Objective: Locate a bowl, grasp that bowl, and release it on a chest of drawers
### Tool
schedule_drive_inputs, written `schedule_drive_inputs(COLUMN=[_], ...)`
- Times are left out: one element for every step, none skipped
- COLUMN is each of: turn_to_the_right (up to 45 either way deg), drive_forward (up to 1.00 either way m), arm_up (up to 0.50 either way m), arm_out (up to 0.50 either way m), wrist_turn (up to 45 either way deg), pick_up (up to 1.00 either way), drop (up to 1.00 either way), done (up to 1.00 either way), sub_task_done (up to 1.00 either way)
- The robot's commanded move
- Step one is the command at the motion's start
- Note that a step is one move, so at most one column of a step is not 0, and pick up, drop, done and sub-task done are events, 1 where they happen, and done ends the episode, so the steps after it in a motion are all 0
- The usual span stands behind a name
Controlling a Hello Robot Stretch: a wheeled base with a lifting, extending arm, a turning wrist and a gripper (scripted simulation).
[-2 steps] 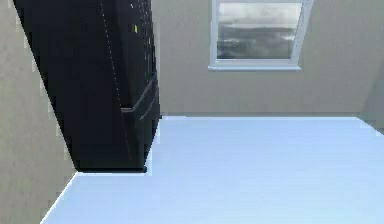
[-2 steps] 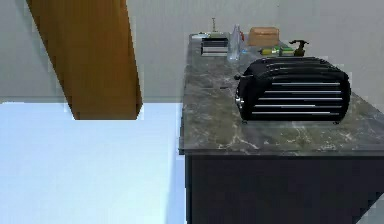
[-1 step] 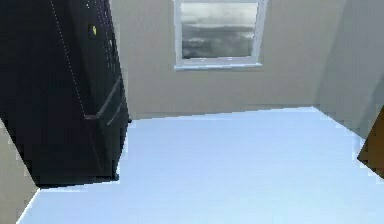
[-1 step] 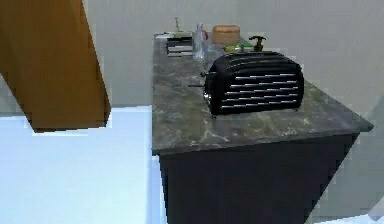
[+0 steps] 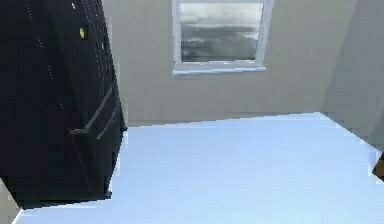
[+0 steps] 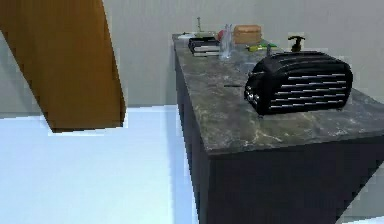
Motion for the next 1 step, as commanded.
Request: schedule_drive_inputs(turn_to_the_right=[45.0], drive_forward=[0.00], arm_up=[0.00], arm_out=[0.00], wrist_turn=[0.0], pick_up=[0.00], drop=[0.00], done=[0.00], sub_task_done=[0.00])
